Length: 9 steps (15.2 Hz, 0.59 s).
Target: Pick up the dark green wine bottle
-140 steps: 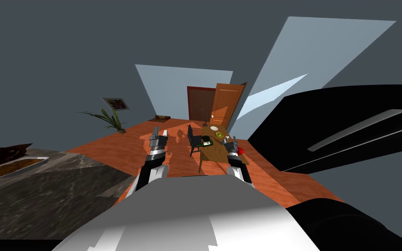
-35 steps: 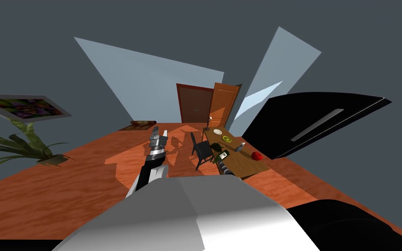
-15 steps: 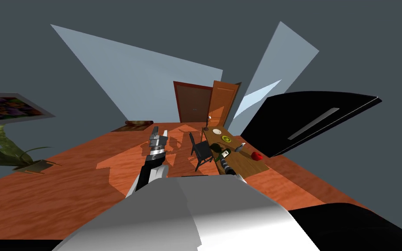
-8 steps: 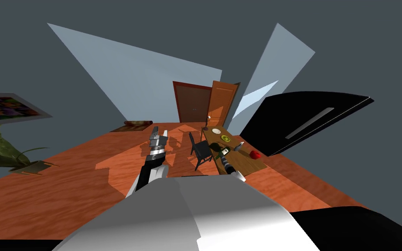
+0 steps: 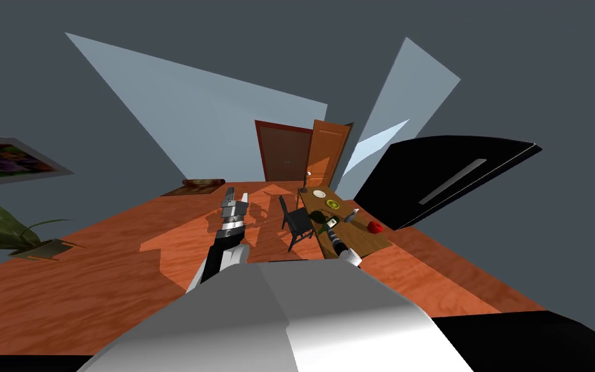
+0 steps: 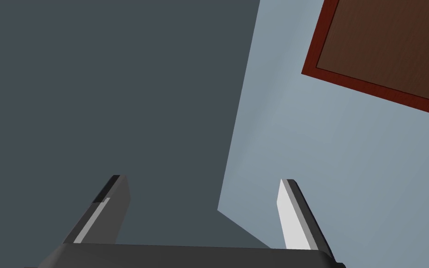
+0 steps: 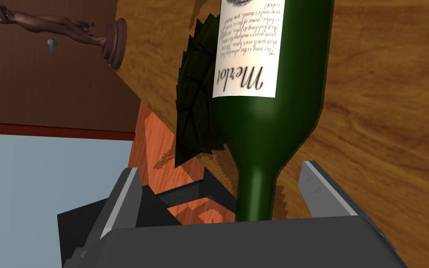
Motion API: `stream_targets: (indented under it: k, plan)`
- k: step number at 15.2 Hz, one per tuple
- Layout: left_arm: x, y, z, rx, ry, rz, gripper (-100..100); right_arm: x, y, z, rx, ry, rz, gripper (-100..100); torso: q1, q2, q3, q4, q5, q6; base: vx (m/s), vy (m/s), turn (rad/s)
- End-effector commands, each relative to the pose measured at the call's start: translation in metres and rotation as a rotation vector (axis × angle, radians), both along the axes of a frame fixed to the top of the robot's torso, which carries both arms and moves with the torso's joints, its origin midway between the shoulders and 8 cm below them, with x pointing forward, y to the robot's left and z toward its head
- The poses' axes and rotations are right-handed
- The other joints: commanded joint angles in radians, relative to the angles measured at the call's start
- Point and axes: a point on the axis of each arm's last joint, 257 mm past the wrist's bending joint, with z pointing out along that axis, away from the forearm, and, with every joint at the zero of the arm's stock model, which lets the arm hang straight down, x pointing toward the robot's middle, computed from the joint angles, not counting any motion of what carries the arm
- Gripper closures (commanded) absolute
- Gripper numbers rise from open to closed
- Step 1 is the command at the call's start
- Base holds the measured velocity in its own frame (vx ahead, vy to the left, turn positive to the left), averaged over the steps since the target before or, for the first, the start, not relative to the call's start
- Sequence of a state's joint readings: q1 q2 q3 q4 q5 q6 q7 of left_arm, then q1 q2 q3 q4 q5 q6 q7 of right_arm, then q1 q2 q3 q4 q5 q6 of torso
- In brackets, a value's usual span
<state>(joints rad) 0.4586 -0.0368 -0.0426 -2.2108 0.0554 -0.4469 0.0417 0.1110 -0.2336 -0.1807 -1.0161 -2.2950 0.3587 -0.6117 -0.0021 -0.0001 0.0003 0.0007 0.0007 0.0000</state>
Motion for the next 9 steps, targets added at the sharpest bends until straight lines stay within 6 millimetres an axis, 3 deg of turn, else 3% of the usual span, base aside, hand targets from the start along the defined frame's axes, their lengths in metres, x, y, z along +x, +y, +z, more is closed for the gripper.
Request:
stream_targets:
  k: [1,2,3,6,9]
  plan:
    - [0.0,0.0,0.0,0.0,0.0,0.0,0,-0.001,-0.002,-0.004,-0.038,0.012,0.018,-100,0.0,0.0,0.0,0.0,0.0,0.0,0.0,0.0,0.0]
    - [0.0,0.0,0.0,0.0,0.0,0.0,0,-0.002,-0.002,-0.005,-0.048,0.016,0.025,-100,0.0,-0.001,0.0,0.0,0.0,0.0,0.0,0.0,0.0]
    - [0.0,0.0,0.0,0.0,0.0,0.0,0,0.012,0.016,-0.004,0.036,-0.006,0.008,-100,0.0,-0.001,-0.001,0.0,0.0,0.0,-0.029,-0.002,-0.061]
    - [0.0,0.0,0.0,0.0,0.0,0.0,0,0.016,-0.005,-0.001,-0.011,-0.002,-0.012,-100,0.0,0.001,0.0,0.0,0.0,0.0,-0.047,-0.005,-0.027]
    - [0.0,0.0,0.0,0.0,0.0,0.0,0,0.014,-0.002,-0.006,-0.056,0.019,0.021,-100,0.0,-0.001,0.0,0.0,0.0,0.0,-0.006,-0.006,0.003]
